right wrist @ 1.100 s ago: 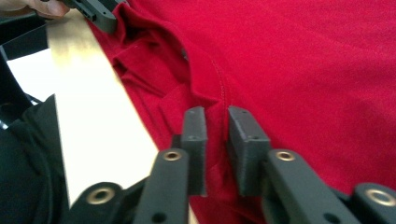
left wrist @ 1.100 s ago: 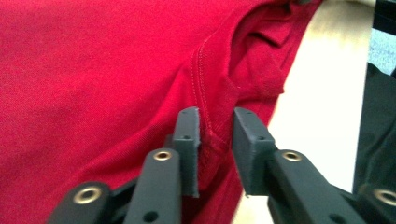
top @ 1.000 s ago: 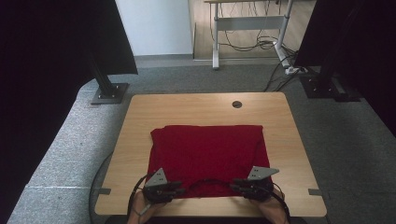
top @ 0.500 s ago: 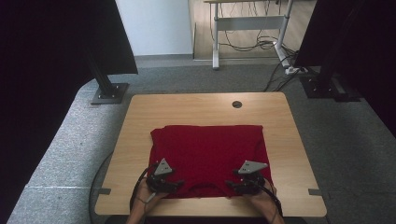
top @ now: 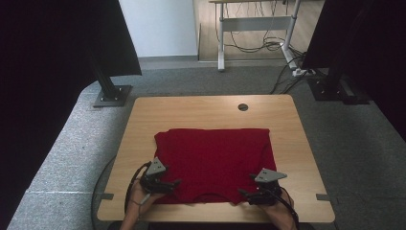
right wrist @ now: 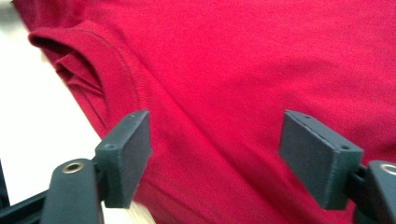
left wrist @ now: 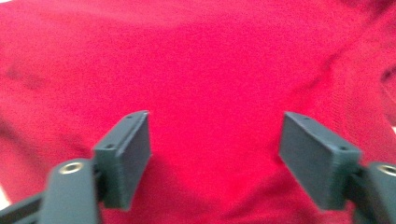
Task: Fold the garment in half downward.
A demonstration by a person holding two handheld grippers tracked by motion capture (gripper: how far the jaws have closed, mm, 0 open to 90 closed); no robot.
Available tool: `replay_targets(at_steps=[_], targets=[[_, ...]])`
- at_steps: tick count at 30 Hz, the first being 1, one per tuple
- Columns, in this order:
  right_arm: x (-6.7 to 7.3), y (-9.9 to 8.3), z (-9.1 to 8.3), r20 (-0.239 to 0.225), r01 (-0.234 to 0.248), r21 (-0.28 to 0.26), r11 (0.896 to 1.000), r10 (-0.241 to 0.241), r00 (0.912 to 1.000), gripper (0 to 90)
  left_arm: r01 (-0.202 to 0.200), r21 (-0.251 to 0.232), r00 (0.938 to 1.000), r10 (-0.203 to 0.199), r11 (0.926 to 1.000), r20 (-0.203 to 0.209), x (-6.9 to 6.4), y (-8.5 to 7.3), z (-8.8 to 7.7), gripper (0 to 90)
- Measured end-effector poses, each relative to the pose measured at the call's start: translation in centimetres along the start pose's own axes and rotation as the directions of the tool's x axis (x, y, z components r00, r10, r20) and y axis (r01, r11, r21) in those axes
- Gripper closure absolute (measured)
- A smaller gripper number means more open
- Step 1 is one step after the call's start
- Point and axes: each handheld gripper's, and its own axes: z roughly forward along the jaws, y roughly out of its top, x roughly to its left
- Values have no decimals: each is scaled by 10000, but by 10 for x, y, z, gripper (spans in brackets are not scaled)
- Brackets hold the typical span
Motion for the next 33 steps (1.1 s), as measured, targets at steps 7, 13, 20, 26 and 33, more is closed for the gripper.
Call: replay_targets(at_steps=[7,13,20,26,33], targets=[[-13,-17,-3,919,-826,682,9942,762,9928,184,171,893,9983,-121,9959,-565,23,-9,24,223],[-21,-20,4,1096,-555,733,9958,473,9929,187,415,609,9956,-362,9973,-868,13,-17,27,206],[-41,-16,7,1271,-603,763,9953,502,9906,188,667,479,9917,-610,9966,-1132,-16,-24,21,182],[-57,-12,11,1394,-638,766,9950,527,9888,190,626,663,9929,-554,9958,-1051,-33,-22,21,176],[-60,-6,5,1729,-764,675,9948,638,9829,167,-25,632,9973,72,9980,-735,-26,-4,11,194]])
